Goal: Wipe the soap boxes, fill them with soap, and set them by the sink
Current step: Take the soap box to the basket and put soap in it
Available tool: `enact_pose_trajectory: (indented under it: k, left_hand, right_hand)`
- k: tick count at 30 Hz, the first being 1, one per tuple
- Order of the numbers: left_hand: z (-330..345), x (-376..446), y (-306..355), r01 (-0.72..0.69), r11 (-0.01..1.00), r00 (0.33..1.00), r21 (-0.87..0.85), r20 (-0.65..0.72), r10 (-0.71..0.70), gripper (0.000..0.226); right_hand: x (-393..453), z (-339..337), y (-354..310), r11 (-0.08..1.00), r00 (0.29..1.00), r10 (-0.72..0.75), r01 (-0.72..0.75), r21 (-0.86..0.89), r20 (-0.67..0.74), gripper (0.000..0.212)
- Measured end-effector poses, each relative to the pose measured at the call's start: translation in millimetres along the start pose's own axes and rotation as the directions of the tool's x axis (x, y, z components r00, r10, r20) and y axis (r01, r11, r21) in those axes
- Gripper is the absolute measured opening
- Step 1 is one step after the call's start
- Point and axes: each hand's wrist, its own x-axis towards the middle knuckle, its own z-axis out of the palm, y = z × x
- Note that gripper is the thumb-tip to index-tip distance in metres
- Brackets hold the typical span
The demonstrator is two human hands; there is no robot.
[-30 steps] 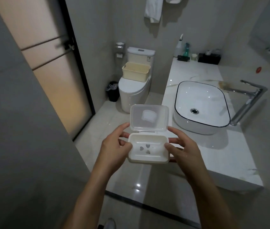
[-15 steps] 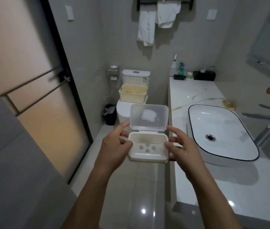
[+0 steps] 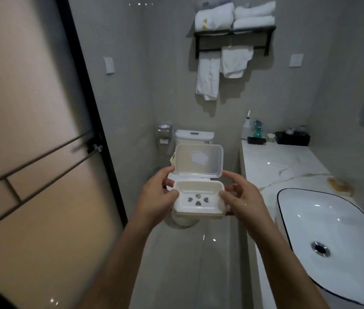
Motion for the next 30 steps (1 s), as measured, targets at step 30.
enact_pose_trajectory:
  k: [30]
  left_hand:
    - [54,357,-171,0.132,0.980,0.988,-0.148,0.100,-0.117,0.065]
  right_hand:
    - [342,79,118,0.990,0.988,0.126,-0.131,-0.056,-0.086,0.054]
